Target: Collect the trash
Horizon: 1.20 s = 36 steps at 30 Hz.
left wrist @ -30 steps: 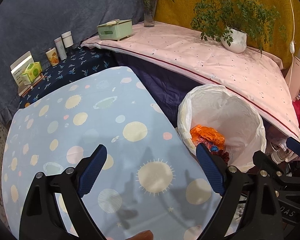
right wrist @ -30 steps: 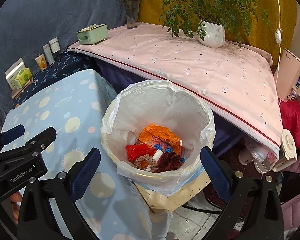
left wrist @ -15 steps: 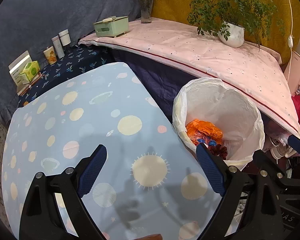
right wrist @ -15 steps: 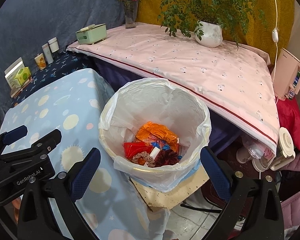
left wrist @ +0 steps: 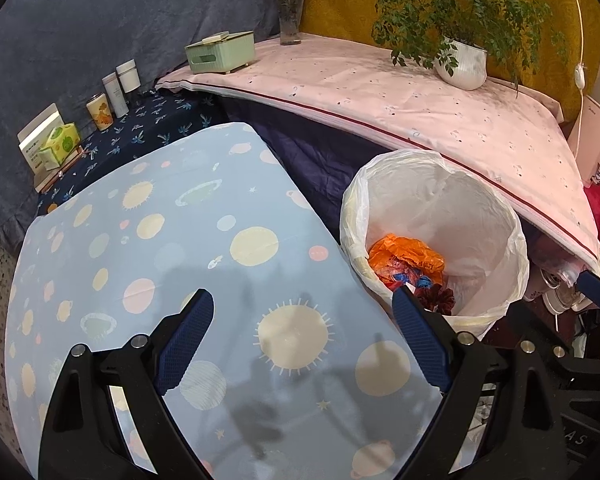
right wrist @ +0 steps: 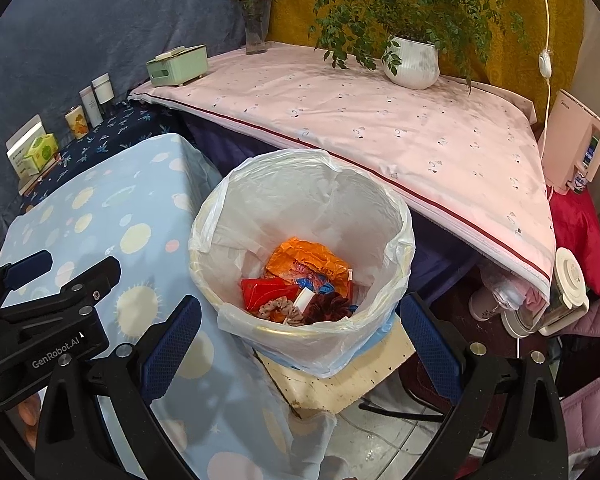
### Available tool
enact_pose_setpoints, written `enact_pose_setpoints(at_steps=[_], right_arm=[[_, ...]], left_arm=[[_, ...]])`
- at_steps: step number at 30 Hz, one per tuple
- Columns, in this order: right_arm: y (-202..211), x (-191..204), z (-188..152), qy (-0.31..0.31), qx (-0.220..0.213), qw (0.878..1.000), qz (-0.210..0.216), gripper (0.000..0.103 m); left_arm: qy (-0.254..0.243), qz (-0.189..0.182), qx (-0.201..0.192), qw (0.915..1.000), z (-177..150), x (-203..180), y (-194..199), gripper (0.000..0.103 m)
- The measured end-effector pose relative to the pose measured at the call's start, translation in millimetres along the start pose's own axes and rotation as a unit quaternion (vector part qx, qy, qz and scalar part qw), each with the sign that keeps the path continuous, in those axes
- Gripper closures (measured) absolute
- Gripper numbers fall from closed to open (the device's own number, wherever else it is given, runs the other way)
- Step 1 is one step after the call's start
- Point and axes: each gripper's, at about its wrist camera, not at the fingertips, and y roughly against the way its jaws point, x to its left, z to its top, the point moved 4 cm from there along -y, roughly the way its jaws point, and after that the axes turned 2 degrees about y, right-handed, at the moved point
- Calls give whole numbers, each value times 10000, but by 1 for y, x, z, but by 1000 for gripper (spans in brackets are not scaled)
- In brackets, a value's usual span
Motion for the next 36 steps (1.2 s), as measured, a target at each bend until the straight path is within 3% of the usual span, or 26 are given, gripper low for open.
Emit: enact_pose_setpoints(at_steps=[36], right_arm=[[-1, -7, -12, -61, 98, 9999, -58, 7]], left_arm=[[-101, -55, 355, 9993, -12, -5, -12, 17]])
